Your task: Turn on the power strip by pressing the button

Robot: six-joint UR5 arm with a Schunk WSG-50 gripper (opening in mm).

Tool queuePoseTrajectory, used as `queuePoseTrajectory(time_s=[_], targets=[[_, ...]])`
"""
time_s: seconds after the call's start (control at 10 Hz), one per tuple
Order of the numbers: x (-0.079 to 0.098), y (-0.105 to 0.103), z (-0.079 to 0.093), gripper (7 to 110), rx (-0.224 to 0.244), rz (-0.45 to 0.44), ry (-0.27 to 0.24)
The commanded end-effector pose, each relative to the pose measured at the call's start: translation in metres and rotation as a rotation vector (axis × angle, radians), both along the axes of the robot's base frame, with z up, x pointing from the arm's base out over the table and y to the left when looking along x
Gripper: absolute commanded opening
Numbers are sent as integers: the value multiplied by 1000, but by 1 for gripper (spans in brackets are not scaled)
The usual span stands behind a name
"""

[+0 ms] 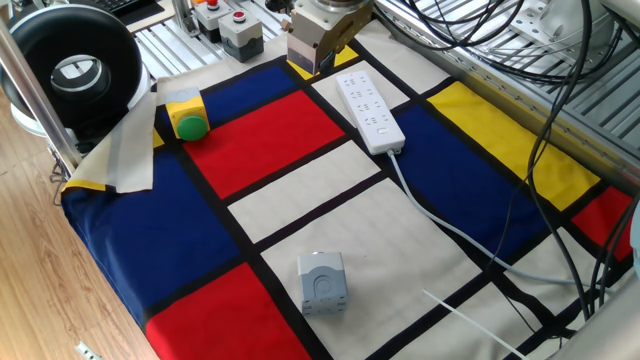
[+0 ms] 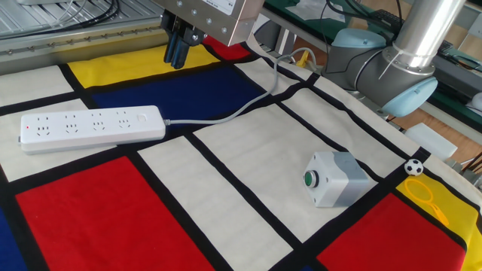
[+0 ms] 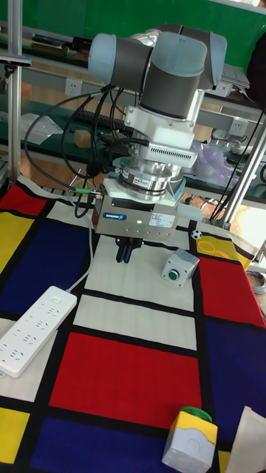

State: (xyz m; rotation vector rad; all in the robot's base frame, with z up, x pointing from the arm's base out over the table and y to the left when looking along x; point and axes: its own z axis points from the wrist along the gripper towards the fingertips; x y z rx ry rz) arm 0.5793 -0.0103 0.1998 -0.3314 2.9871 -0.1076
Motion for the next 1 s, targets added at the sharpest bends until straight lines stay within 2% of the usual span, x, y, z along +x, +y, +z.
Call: queuePoseTrajectory(time_s=[0.0,0.4,0.9], targets=[[-1,3,1,7,15,-2,2],[-7,2,-1,7,15,-5,31],[-7,1,0,7,11,-2,30]])
